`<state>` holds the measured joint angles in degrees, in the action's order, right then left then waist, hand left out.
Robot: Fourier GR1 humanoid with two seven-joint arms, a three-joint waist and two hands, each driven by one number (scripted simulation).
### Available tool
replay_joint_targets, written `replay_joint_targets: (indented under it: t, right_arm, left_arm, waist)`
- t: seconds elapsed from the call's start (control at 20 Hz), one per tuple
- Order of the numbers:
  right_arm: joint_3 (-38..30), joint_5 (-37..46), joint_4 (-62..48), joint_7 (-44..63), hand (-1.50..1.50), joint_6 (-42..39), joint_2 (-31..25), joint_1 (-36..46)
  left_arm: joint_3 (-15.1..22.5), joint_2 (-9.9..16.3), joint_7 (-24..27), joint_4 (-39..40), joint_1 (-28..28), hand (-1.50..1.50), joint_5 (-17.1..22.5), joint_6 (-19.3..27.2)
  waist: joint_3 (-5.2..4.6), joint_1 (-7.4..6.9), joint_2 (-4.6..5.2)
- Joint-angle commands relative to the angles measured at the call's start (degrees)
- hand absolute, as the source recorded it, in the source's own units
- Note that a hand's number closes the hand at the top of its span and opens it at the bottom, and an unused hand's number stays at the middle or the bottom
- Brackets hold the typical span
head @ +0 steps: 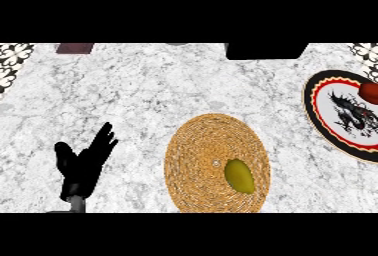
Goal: Pick the bell pepper from the placemat and place it in the plate
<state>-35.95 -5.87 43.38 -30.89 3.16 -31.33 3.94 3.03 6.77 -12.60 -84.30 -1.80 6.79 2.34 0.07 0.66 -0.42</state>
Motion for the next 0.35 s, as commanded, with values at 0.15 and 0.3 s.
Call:
replay_joint_targets:
  t: [0.15, 0.3]
  right_arm:
    - [1.8, -1.3, 23.2, 8.0, -1.5, 2.4, 6.9, -14.0]
    - [2.2, 0.0, 21.1, 5.8, -1.5, 3.1, 8.9, -14.1]
  left_arm:
    - [0.2, -1.1, -1.4, 1.1, 1.0, 0.0, -1.0, 0.1]
    - [0.6, -2.2, -1.0, 2.4, 1.3, 0.0, -2.2, 0.8]
  waist:
    - [-0.13, -0.17, 0.31]
    - [-0.08, -0.44, 0.39]
